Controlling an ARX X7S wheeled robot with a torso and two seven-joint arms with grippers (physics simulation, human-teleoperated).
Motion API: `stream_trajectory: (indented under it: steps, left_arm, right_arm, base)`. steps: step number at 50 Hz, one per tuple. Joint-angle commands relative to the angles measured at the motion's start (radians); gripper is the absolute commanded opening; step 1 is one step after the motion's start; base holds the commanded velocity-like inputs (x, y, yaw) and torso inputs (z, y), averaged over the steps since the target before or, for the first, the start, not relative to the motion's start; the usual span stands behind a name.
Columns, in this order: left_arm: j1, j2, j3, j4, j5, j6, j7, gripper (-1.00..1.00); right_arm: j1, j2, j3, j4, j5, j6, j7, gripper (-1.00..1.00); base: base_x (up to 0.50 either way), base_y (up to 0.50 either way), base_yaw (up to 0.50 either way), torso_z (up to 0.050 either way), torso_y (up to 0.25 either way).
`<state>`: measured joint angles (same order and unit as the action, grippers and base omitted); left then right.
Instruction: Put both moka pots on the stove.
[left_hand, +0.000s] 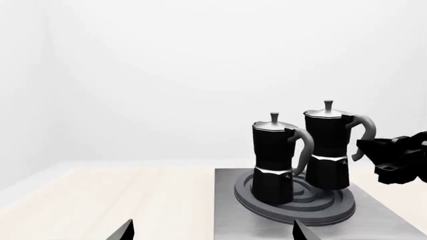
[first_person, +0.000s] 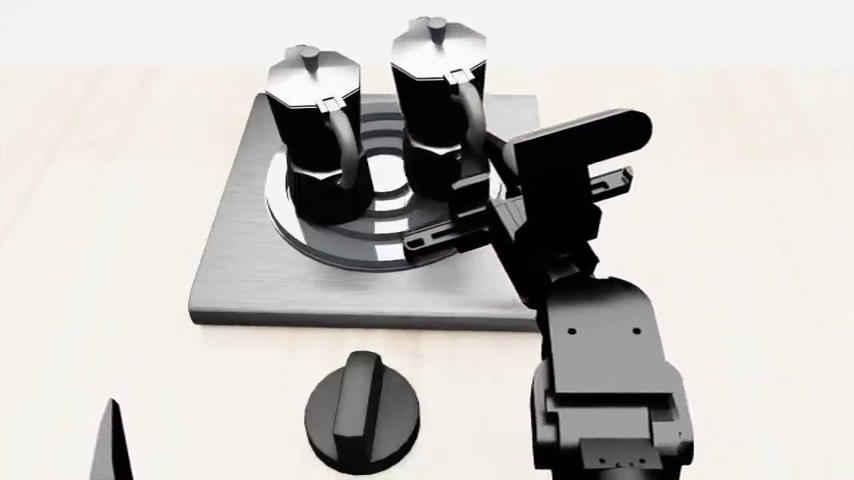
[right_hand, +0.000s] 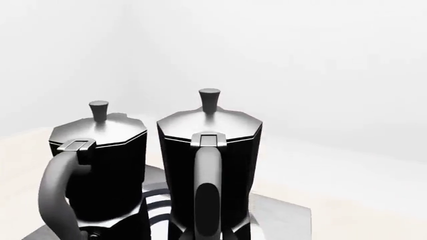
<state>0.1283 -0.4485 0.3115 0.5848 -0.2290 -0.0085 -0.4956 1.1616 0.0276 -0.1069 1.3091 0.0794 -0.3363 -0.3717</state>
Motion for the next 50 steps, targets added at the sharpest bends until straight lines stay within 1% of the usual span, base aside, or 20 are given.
stream_trajectory:
  steps: [1,12,24,31,32,43,44,46,47,48,49,50]
  left_arm:
    - [-0.001,-0.002,-0.002,0.003,-0.004,-0.001,-0.004,1.00]
    - [-0.002,-0.005,-0.002,0.002,-0.007,0.000,-0.004,1.00]
    - [0.001,-0.007,0.003,0.000,-0.004,0.004,-0.006,1.00]
    - [0.000,-0.008,0.005,0.004,-0.004,0.000,-0.009,1.00]
    - [-0.001,-0.008,0.005,0.005,-0.004,-0.001,-0.009,1.00]
    - [-0.004,-0.006,0.010,-0.010,0.000,0.010,-0.008,1.00]
    - [-0.005,-0.006,0.010,-0.011,0.000,0.010,-0.008,1.00]
    - [-0.005,-0.006,0.010,-0.012,-0.001,0.011,-0.008,1.00]
    - [-0.006,-0.006,0.010,-0.014,-0.001,0.011,-0.008,1.00]
    - [-0.005,-0.006,0.012,-0.015,0.002,0.013,-0.008,1.00]
    - [-0.004,-0.006,0.012,-0.015,-0.001,0.014,-0.008,1.00]
    - [-0.004,-0.007,0.012,-0.009,0.002,0.009,-0.010,1.00]
  right_arm:
    - [0.000,-0.025,0.072,0.000,-0.043,0.013,0.009,-1.00]
    - [-0.023,-0.027,-0.012,0.000,0.026,0.034,0.028,-1.00]
    - [-0.035,-0.025,0.010,0.000,-0.023,0.090,0.033,-1.00]
    - [-0.033,-0.025,-0.008,0.000,-0.030,0.101,0.026,-1.00]
    - [-0.032,-0.025,-0.007,0.000,-0.029,0.103,0.020,1.00]
    - [-0.044,-0.001,0.002,-0.001,-0.058,0.051,0.029,1.00]
    - [-0.051,0.007,0.000,-0.001,-0.067,0.030,0.057,1.00]
    - [-0.056,0.014,0.015,-0.001,-0.056,0.012,0.063,1.00]
    - [-0.062,0.017,0.011,-0.001,-0.061,-0.023,0.068,1.00]
    - [-0.092,0.022,0.025,-0.067,-0.042,-0.007,0.059,1.00]
    - [-0.155,0.032,0.020,-0.214,-0.053,0.055,0.084,1.00]
    - [-0.305,0.046,0.034,-0.364,-0.027,0.205,0.089,1.00]
  base:
    - [0.00,0.00,0.00,0.000,0.000]
    - [0.00,0.00,0.00,0.000,0.001]
    - [0.00,0.00,0.00,0.000,0.000]
    - [0.00,0.00,0.00,0.000,0.000]
    - [0.00,0.00,0.00,0.000,0.000]
    - [0.00,0.00,0.00,0.000,0.000]
    - [0.00,0.00,0.00,0.000,0.000]
    - [0.00,0.00,0.00,0.000,0.000]
    - [0.00,0.00,0.00,0.000,0.000]
    - [0.00,0.00,0.00,0.000,0.000]
    - [0.00,0.00,0.00,0.000,0.000]
    - [0.00,0.00,0.00,0.000,0.000]
